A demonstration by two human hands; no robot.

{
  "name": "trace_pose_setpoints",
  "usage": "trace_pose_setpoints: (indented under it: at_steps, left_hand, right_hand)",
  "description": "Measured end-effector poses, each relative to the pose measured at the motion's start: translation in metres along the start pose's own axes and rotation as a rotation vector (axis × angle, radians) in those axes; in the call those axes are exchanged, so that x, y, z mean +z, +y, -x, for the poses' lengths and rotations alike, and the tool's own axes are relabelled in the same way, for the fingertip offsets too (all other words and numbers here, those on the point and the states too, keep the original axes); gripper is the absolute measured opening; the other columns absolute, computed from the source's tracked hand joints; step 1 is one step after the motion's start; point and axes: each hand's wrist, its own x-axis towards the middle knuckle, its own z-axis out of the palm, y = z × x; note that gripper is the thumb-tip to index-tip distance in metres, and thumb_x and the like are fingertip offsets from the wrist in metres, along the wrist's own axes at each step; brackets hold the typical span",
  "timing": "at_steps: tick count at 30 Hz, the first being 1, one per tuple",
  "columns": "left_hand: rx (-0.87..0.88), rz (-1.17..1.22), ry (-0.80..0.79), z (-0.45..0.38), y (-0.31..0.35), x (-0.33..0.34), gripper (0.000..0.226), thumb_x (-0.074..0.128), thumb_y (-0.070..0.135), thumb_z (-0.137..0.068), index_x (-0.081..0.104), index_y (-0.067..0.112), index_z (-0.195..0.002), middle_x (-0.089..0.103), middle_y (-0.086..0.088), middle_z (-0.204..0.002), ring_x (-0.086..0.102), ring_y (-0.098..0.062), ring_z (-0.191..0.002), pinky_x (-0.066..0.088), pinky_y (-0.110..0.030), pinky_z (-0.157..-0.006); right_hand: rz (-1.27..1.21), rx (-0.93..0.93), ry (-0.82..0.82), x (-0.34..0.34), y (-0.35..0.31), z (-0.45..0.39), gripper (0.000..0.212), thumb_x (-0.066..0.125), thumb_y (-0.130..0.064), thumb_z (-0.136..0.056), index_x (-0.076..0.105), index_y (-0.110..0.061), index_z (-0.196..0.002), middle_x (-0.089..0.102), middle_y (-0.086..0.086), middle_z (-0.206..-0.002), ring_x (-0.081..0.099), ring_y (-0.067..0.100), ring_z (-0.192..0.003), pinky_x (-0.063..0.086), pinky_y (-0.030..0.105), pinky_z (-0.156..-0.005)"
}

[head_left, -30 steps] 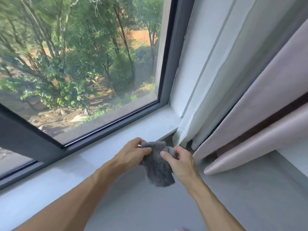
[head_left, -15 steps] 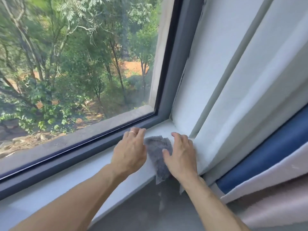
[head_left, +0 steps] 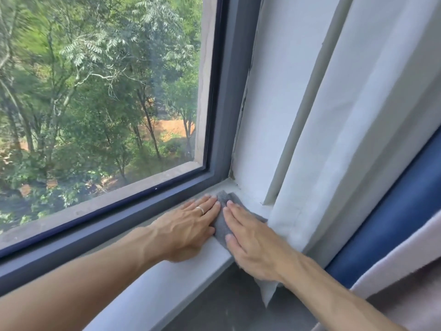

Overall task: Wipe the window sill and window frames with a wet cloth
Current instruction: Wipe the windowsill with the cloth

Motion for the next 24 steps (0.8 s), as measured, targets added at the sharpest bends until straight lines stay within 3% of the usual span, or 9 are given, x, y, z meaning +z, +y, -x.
trace_pose_setpoints:
  at_steps: [5, 8, 10, 12, 13, 15, 18, 21, 24]
  left_hand:
    - [-0.038, 0.005, -0.004, -0.02, -0.007, 0.001, 0.062, 0.019, 0.035, -0.106, -0.007, 0.005, -0.154, -0.009, -0.011, -0.163, -0.012, -0.018, -0.15, -0.006, -0.029, -0.121]
    - [-0.042, 0.006, -0.009, -0.033, -0.014, 0.005, 0.063, 0.019, 0.036, -0.106, -0.008, 0.005, -0.154, -0.011, -0.011, -0.163, -0.014, -0.018, -0.15, -0.004, -0.031, -0.122]
    - [-0.009, 0.024, 0.019, -0.027, -0.017, 0.007, 0.064, 0.014, 0.041, -0.104, -0.007, 0.008, -0.155, -0.015, -0.008, -0.163, -0.016, -0.016, -0.149, -0.003, -0.032, -0.123]
    - [0.025, 0.015, 0.102, -0.02, -0.012, 0.004, 0.076, -0.004, 0.053, -0.092, -0.004, 0.012, -0.156, -0.015, -0.005, -0.163, -0.017, -0.015, -0.149, -0.007, -0.031, -0.122]
    - [0.035, 0.014, 0.117, -0.019, -0.006, 0.001, 0.084, -0.01, 0.056, -0.085, -0.002, 0.013, -0.156, -0.012, -0.005, -0.163, -0.015, -0.016, -0.149, -0.008, -0.03, -0.121]
    - [0.014, 0.054, 0.06, -0.027, 0.012, -0.003, 0.084, -0.002, 0.061, -0.092, 0.001, 0.008, -0.156, -0.006, -0.01, -0.164, -0.01, -0.021, -0.15, -0.006, -0.033, -0.121]
    - [-0.077, 0.103, 0.017, -0.057, 0.036, -0.005, 0.085, 0.013, 0.061, -0.098, -0.001, -0.002, -0.153, -0.005, -0.02, -0.162, -0.007, -0.03, -0.15, -0.003, -0.04, -0.121]
    - [-0.121, 0.047, 0.037, -0.076, 0.046, -0.002, 0.091, 0.015, 0.065, -0.096, -0.003, -0.004, -0.152, -0.006, -0.024, -0.161, -0.008, -0.035, -0.149, -0.003, -0.046, -0.121]
    - [-0.014, -0.028, 0.013, -0.054, 0.041, -0.001, 0.09, 0.014, 0.066, -0.095, -0.005, 0.0, -0.153, -0.006, -0.021, -0.162, -0.008, -0.033, -0.15, -0.003, -0.044, -0.122]
  right_hand:
    - [0.065, 0.032, 0.007, -0.007, 0.012, -0.031, 0.06, 0.031, -0.021, -0.103, 0.007, -0.004, -0.156, -0.001, 0.009, -0.165, 0.0, 0.013, -0.151, -0.014, 0.01, -0.111]
    - [0.069, 0.039, 0.002, -0.009, 0.018, -0.049, 0.059, 0.031, -0.02, -0.104, 0.008, -0.003, -0.156, 0.001, 0.01, -0.165, 0.001, 0.014, -0.151, -0.02, 0.003, -0.101]
    - [0.038, 0.055, -0.009, -0.011, 0.016, -0.04, 0.059, 0.031, -0.025, -0.105, 0.01, -0.007, -0.157, 0.001, 0.007, -0.165, 0.001, 0.013, -0.151, -0.01, 0.013, -0.114]
    - [0.057, 0.052, 0.057, -0.018, 0.015, -0.018, 0.058, 0.03, -0.033, -0.104, 0.02, -0.01, -0.156, 0.012, 0.005, -0.165, 0.011, 0.015, -0.151, 0.007, 0.027, -0.122]
    - [0.095, 0.036, 0.108, -0.021, 0.015, -0.007, 0.056, 0.029, -0.036, -0.102, 0.032, -0.011, -0.151, 0.025, 0.005, -0.161, 0.023, 0.018, -0.147, 0.019, 0.032, -0.12]
    - [0.199, 0.024, 0.154, -0.026, 0.02, 0.015, 0.052, 0.028, -0.037, -0.094, 0.056, -0.013, -0.13, 0.051, 0.005, -0.142, 0.048, 0.021, -0.13, 0.041, 0.036, -0.107]
    - [0.34, 0.087, 0.116, -0.03, 0.038, 0.04, 0.045, 0.038, -0.033, -0.083, 0.068, -0.016, -0.111, 0.063, 0.006, -0.128, 0.06, 0.022, -0.118, 0.052, 0.036, -0.096]
    - [0.471, 0.176, 0.089, -0.026, 0.06, 0.052, 0.049, 0.049, -0.031, -0.076, 0.067, -0.013, -0.117, 0.059, 0.012, -0.136, 0.056, 0.027, -0.126, 0.047, 0.041, -0.103]
    - [0.485, 0.218, 0.0, -0.024, 0.073, 0.063, 0.059, 0.038, -0.029, -0.081, 0.055, -0.01, -0.134, 0.034, 0.014, -0.156, 0.03, 0.029, -0.146, 0.024, 0.042, -0.117]
